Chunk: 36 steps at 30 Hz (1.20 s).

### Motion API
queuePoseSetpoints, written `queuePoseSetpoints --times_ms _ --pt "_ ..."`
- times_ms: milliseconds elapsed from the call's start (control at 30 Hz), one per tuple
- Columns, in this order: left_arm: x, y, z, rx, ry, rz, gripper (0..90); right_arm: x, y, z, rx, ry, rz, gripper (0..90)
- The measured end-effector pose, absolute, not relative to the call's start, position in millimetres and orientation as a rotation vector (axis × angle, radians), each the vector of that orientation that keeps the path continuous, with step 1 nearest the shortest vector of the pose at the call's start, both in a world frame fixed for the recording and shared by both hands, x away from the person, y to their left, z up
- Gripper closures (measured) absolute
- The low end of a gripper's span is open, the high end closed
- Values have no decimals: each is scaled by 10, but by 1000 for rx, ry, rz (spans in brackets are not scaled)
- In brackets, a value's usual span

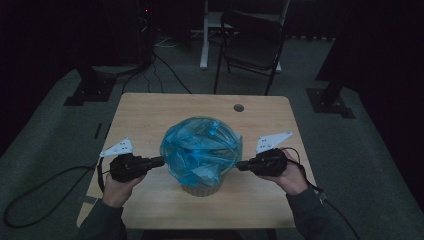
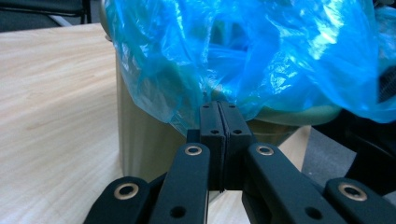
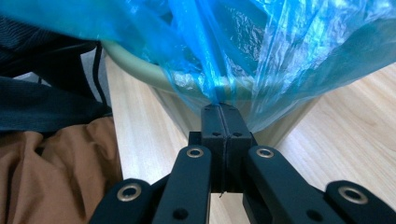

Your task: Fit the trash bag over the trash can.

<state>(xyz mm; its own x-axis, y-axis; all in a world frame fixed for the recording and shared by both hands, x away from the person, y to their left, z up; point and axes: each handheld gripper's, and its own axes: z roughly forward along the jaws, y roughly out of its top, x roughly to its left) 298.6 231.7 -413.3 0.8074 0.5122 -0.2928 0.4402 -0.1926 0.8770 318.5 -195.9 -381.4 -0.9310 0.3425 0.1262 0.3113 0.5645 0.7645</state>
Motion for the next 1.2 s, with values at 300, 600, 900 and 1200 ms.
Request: queuePoseSetpoints --times_ms 300,600,900,1200 --pt "2932 2270 -4245 1855 720 44 897 3145 -1904 -3851 526 2779 1358 900" --pt "3055 2154 -4272 1851 723 47 896 3187 -1893 -3853 565 2741 1366 900" --pt "3034 2019 -4343 1911 702 34 896 3166 -1776 -3925 515 2789 1368 900" --pt "3018 2092 -4388 1909 719 29 895 3194 -1859 -3981 548 2810 1339 900"
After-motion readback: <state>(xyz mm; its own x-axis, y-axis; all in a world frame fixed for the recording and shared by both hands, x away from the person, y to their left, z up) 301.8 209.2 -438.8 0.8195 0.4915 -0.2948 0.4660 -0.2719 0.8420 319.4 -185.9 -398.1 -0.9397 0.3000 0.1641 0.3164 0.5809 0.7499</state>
